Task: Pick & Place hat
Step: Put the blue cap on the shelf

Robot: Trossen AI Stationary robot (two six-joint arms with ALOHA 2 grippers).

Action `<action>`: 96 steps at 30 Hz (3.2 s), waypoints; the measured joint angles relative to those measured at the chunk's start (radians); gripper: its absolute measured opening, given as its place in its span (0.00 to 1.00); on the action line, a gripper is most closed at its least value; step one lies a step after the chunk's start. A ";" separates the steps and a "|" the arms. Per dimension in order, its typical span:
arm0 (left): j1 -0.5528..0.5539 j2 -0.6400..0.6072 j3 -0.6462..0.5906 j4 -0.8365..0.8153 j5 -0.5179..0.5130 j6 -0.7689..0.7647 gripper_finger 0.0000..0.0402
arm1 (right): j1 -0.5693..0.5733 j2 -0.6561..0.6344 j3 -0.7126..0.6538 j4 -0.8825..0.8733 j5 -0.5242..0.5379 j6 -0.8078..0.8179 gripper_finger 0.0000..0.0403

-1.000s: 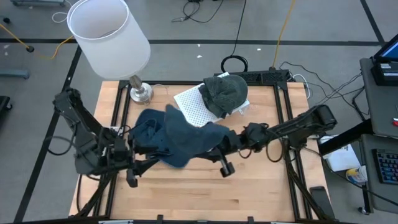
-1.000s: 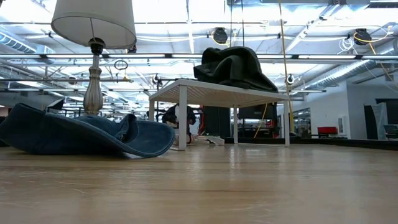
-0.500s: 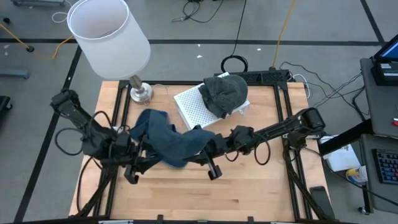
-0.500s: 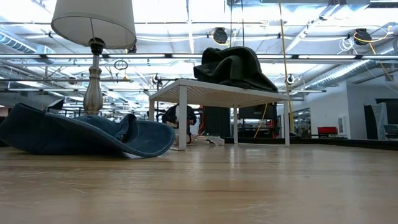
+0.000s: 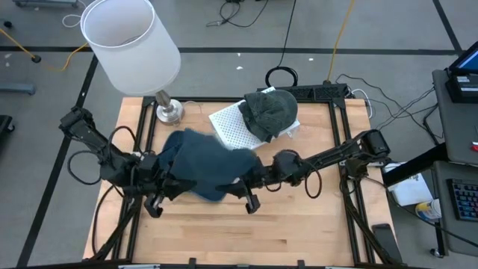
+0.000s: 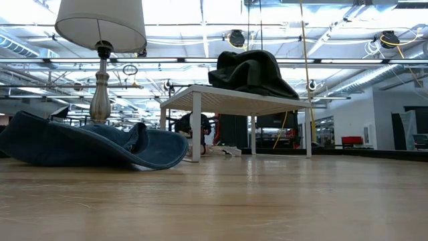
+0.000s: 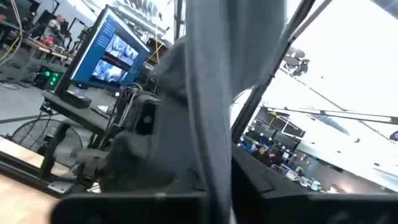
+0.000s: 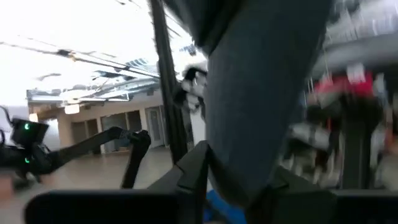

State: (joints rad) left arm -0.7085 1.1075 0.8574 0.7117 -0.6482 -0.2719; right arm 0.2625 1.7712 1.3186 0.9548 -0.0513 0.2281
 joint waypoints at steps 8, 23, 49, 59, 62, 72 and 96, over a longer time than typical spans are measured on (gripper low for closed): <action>-0.056 -0.102 0.000 -0.051 -0.040 0.062 0.02 | 0.036 -0.159 -0.001 -0.644 -0.110 0.338 0.42; -0.230 -0.285 0.001 -0.429 -0.158 -0.214 0.01 | 0.072 -0.487 -0.001 -0.894 0.361 0.313 0.40; -0.074 -0.178 0.001 -0.684 -0.124 -0.667 0.01 | 0.059 -0.506 -0.001 -0.826 0.417 0.168 0.39; -0.017 -0.088 0.001 -0.631 -0.067 -0.731 0.01 | 0.050 -0.526 -0.001 -1.030 0.416 0.286 0.60; -0.009 -0.070 0.001 -0.610 -0.057 -0.738 0.01 | 0.050 -0.530 -0.001 -1.079 0.419 0.286 0.62; 0.009 -0.060 0.001 -0.599 -0.053 -0.762 0.01 | 0.039 -0.531 -0.001 -1.074 0.257 0.301 0.60; 0.101 -0.078 0.001 -0.655 0.123 -0.735 0.11 | -0.012 -0.531 -0.001 -1.034 0.232 0.351 0.02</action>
State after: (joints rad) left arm -0.6071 1.0297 0.8585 0.0567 -0.5249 -1.0066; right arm 0.2505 1.2402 1.3174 -0.0795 0.1811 0.5796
